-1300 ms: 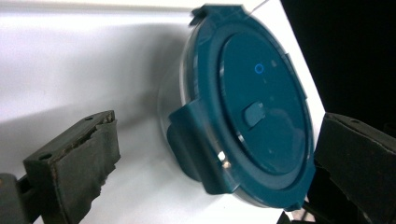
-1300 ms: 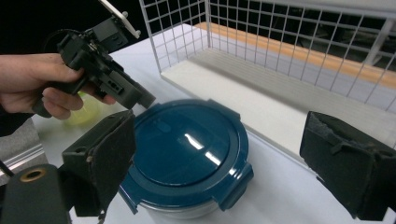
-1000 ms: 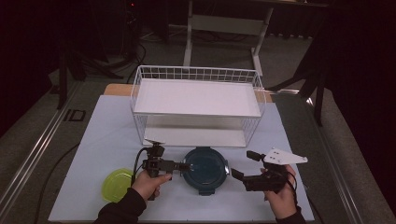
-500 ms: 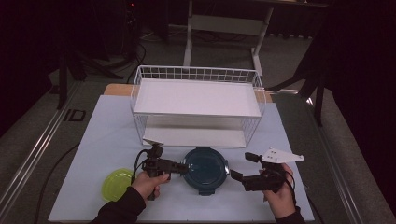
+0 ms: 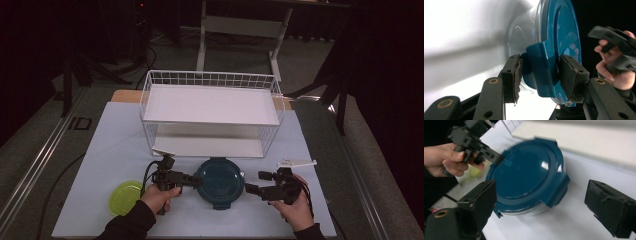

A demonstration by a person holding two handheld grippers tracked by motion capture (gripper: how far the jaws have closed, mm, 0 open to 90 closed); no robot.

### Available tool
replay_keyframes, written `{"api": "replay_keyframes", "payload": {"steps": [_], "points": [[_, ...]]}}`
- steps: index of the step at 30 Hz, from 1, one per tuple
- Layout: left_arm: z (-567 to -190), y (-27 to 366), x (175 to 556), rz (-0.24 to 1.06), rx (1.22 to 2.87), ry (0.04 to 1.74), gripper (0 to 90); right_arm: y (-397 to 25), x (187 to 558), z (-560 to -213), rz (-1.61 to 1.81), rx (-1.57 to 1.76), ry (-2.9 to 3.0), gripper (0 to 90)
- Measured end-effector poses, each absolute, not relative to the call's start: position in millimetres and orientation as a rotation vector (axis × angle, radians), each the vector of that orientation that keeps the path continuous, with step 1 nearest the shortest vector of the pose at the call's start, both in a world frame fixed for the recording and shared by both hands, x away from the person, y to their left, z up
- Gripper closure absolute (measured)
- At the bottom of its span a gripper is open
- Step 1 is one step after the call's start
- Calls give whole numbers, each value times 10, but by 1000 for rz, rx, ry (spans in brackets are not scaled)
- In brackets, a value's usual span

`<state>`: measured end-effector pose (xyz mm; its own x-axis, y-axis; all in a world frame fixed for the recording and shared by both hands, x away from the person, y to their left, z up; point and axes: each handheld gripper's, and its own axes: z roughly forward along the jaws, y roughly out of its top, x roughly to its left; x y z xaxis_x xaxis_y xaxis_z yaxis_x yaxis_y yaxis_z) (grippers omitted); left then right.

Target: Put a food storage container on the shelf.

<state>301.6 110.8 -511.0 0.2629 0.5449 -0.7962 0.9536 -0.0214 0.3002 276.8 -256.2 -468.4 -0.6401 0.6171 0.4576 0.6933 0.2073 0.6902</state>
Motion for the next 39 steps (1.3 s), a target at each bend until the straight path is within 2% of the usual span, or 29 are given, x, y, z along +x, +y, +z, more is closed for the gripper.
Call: {"api": "replay_keyframes", "payload": {"steps": [2, 7, 14, 20, 24, 39], "points": [[-5075, 1085, 3001, -576, 1709, 1372, 530, -2597, 2809, -4783, -1407, -1349, -2307, 197], [-5016, 1040, 2962, -516, 1761, 1313, 531, -2629, 2873, -4899, -1363, -1417, -2209, 271], [-4958, 1001, 2914, -469, 1803, 1258, 538, -2585, 2931, -5000, -1307, -1432, -2154, 321], [-4945, 989, 2901, -461, 1807, 1248, 541, -2594, 2987, -5069, -1277, -1439, -2099, 402], [-4945, 988, 2894, -456, 1808, 1248, 541, -2614, 3003, -5085, -1283, -1399, -2044, 505], [-4913, 991, 2790, -433, 1794, 1274, 560, -2590, 2888, -5029, -1261, -1422, -2001, 546]]}}
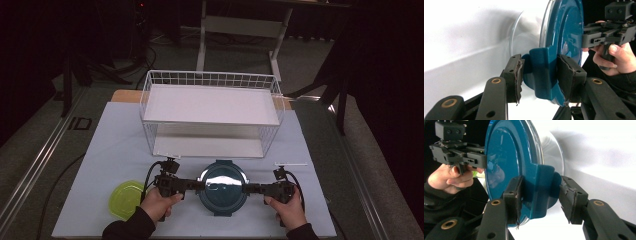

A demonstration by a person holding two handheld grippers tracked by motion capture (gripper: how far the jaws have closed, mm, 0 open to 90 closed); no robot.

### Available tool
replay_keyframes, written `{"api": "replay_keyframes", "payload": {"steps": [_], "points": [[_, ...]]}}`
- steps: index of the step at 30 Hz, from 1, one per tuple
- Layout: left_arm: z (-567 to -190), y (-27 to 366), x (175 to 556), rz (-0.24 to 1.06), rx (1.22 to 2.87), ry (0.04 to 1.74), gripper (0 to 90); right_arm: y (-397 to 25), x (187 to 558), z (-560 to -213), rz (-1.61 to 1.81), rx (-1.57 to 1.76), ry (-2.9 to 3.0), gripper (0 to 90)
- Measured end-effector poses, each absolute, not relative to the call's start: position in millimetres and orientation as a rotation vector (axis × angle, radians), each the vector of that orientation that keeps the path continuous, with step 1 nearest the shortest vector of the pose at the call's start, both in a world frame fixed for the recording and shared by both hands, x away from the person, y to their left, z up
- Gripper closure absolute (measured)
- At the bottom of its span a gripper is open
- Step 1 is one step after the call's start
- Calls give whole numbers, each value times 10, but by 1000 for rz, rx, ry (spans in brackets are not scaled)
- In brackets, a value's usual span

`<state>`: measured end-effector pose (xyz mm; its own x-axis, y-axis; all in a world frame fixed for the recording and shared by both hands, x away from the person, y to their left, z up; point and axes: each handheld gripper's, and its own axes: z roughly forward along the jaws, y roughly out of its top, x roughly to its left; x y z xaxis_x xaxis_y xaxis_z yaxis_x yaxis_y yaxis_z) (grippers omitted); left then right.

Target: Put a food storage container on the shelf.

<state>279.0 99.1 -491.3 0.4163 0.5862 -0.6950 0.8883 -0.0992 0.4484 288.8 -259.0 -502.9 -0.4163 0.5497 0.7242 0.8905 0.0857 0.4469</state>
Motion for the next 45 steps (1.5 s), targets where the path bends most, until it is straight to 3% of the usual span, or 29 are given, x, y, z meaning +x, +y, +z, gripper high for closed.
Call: {"api": "replay_keyframes", "payload": {"steps": [10, 23, 45], "points": [[-4858, 993, 2750, -430, 1794, 1275, 567, -2580, 2871, -4971, -1272, -1419, -2011, 554], [-4517, 1017, 2770, -393, 1771, 1246, 568, -2573, 2890, -4613, -1335, -1396, -2047, 553], [-3509, 1233, 3038, -253, 1696, 1157, 569, -2361, 3209, -3476, -1502, -1339, -2152, 555]]}}
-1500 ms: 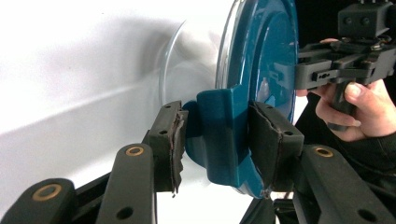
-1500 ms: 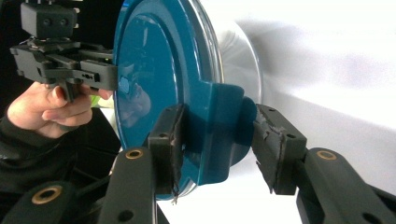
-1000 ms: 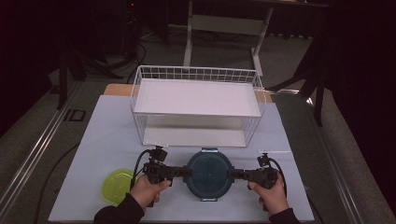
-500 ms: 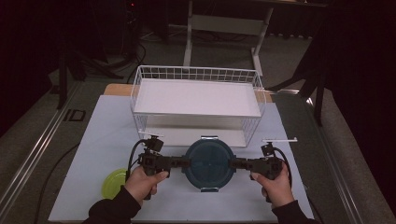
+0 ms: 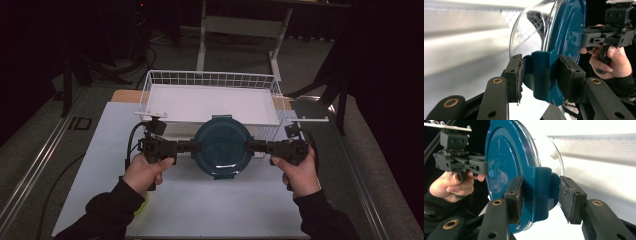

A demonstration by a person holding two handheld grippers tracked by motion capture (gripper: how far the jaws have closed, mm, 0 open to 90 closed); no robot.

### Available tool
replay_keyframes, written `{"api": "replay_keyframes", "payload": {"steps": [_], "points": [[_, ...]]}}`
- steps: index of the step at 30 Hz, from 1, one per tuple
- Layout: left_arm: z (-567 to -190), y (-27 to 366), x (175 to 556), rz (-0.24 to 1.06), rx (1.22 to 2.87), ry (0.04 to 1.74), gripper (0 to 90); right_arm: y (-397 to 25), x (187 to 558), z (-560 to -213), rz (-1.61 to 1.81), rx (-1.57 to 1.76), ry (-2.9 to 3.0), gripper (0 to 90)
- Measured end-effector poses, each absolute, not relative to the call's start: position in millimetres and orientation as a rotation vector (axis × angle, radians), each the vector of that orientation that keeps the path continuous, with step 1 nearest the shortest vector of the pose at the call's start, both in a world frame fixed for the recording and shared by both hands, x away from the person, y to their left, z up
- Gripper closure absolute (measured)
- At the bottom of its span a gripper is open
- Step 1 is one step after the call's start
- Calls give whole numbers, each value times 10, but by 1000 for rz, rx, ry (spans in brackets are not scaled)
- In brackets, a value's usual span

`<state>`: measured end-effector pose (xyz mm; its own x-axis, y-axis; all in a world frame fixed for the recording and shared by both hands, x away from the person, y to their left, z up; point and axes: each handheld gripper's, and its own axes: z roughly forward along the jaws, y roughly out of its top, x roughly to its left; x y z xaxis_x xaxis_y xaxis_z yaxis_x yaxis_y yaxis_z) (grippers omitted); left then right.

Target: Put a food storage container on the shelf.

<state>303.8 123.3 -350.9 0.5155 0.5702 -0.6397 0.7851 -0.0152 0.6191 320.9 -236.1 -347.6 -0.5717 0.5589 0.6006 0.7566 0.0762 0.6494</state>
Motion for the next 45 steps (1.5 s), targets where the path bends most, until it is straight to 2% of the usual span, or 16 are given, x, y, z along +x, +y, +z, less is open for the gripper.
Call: {"api": "replay_keyframes", "payload": {"steps": [8, 17, 24, 37, 39, 45], "points": [[-3216, 1294, 3321, -201, 1696, 1152, 568, -2284, 3487, -3227, -1532, -1340, -2149, 554], [-3052, 1312, 3650, -187, 1709, 1170, 567, -2244, 3781, -3131, -1549, -1381, -2105, 553], [-3062, 1343, 3838, -203, 1710, 1179, 567, -2218, 3944, -3144, -1531, -1419, -2074, 551], [-3204, 1415, 4046, -315, 1599, 1212, 554, -2137, 4097, -3034, -1462, -1539, -2090, 536], [-3218, 1393, 4078, -318, 1593, 1224, 529, -2101, 4106, -2985, -1446, -1577, -2146, 594], [-3335, 1436, 4176, -362, 1541, 1256, 504, -2042, 4175, -2987, -1421, -1625, -2170, 585]]}}
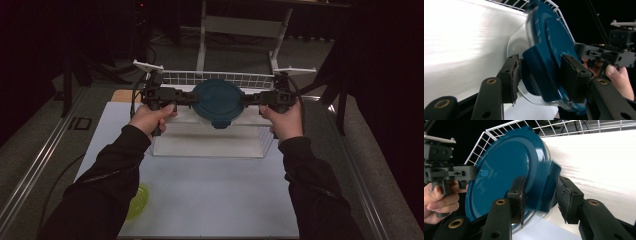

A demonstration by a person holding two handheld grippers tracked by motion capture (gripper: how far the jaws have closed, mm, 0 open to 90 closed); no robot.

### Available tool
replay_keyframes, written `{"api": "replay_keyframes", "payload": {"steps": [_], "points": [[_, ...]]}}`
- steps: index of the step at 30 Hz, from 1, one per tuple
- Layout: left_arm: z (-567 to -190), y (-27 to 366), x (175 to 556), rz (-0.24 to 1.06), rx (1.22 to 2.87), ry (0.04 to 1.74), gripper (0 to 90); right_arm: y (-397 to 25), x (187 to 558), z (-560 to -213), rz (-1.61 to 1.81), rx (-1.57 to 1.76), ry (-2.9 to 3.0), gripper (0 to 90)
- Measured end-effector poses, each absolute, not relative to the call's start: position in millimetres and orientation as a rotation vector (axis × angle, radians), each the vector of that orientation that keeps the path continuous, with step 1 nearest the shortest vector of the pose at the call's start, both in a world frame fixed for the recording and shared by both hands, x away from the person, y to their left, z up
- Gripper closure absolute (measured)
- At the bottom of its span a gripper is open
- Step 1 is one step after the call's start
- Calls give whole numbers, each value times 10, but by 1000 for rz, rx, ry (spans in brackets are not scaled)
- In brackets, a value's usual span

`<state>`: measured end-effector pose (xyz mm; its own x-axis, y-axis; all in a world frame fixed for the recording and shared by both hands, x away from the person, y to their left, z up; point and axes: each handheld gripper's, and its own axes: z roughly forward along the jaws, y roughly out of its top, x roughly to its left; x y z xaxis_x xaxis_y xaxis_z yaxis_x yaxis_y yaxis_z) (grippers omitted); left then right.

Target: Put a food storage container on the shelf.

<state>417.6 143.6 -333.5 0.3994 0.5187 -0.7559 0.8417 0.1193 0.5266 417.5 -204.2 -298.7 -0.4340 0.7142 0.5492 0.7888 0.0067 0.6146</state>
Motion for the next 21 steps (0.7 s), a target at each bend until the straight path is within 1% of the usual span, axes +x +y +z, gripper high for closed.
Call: {"api": "replay_keyframes", "payload": {"steps": [4, 9, 14, 16, 17, 21], "points": [[-3331, 1430, 4183, -345, 1550, 1239, 507, -2031, 4190, -3011, -1435, -1631, -2154, 561], [-3285, 1415, 4130, -271, 1601, 1212, 491, -2065, 4122, -2967, -1485, -1607, -2151, 537], [-3218, 1475, 4053, -174, 1594, 1211, 466, -2068, 3940, -2892, -1539, -1535, -2190, 539], [-3190, 1490, 4005, -162, 1605, 1186, 466, -2042, 3839, -2879, -1558, -1484, -2215, 547], [-3167, 1491, 3956, -128, 1614, 1174, 465, -2030, 3803, -2881, -1562, -1458, -2219, 547], [-3131, 1487, 3801, -59, 1653, 1130, 466, -1974, 3627, -2947, -1566, -1366, -2231, 584]]}}
